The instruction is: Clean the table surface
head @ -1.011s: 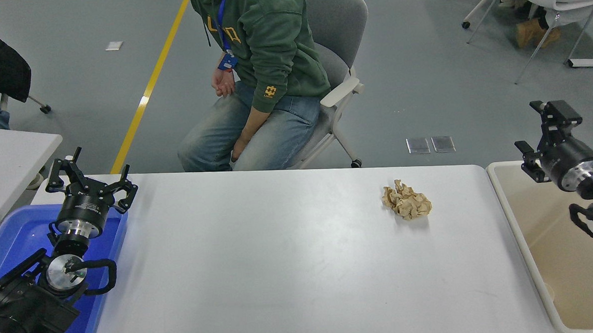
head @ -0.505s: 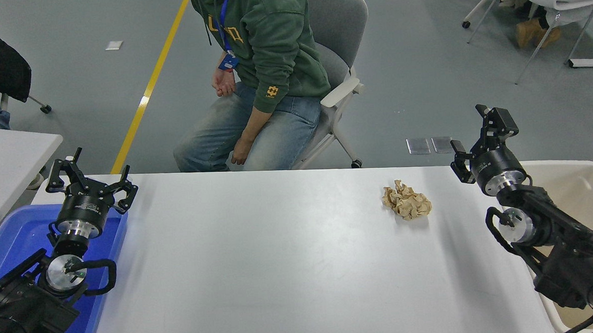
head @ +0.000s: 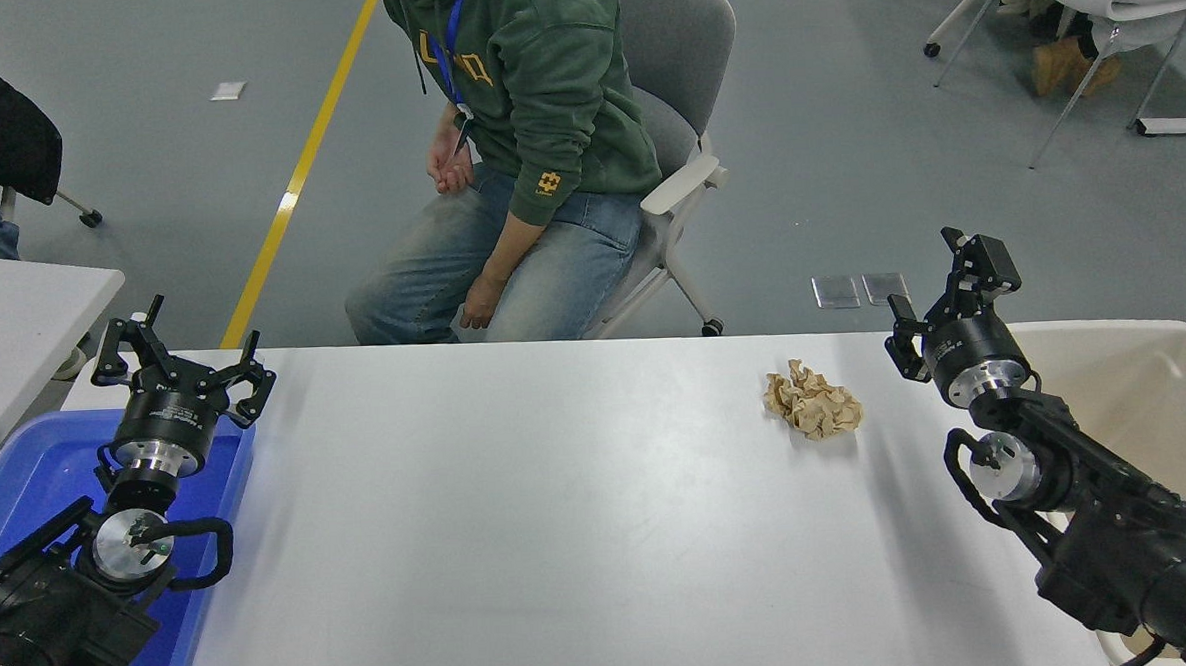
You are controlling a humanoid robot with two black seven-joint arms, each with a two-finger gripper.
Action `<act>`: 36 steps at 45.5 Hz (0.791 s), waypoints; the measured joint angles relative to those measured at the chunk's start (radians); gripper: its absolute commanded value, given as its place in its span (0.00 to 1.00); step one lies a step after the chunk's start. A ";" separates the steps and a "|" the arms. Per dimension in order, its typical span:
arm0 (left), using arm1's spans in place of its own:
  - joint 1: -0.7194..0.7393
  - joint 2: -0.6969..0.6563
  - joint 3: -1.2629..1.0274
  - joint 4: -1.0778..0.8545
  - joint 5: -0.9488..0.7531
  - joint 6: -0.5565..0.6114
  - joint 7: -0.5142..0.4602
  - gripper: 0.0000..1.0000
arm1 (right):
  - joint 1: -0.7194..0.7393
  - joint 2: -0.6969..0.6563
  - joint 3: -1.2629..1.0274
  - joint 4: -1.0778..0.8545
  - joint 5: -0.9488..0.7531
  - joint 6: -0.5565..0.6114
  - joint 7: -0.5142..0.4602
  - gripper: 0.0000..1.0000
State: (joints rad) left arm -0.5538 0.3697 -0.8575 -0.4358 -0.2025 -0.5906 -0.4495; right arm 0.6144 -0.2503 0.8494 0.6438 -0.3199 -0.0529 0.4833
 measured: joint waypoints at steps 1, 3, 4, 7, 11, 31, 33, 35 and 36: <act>0.000 0.000 0.000 0.000 0.000 0.000 0.000 1.00 | 0.000 0.000 0.000 -0.002 0.000 -0.001 0.000 1.00; 0.000 0.000 0.000 0.000 0.000 0.000 0.000 1.00 | 0.002 0.000 0.001 -0.007 0.002 -0.005 0.000 1.00; 0.000 0.000 0.000 0.000 0.000 0.000 0.000 1.00 | 0.003 0.000 0.001 -0.010 0.004 -0.006 -0.001 1.00; 0.000 0.000 0.000 0.000 0.000 0.000 0.000 1.00 | 0.010 0.002 0.003 -0.022 0.014 -0.016 -0.003 1.00; 0.000 0.000 0.000 0.000 0.000 0.000 0.000 1.00 | 0.019 0.008 0.000 -0.038 0.035 -0.035 -0.005 1.00; 0.000 0.000 0.000 0.000 0.000 0.000 0.000 1.00 | 0.028 0.023 -0.070 -0.013 0.071 -0.071 -0.018 1.00; 0.000 0.000 0.000 0.000 0.000 0.000 0.000 1.00 | 0.028 0.015 -0.083 0.008 0.072 -0.073 -0.027 1.00; 0.000 0.000 0.000 0.000 0.000 0.000 0.000 1.00 | 0.027 0.007 -0.095 0.030 0.073 -0.077 -0.039 1.00; 0.000 0.000 0.000 0.000 0.000 0.000 0.000 1.00 | 0.026 0.001 -0.106 0.046 0.073 -0.081 -0.050 1.00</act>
State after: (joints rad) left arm -0.5538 0.3697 -0.8575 -0.4360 -0.2025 -0.5906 -0.4494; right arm 0.6407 -0.2491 0.7431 0.6898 -0.2464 -0.1340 0.4331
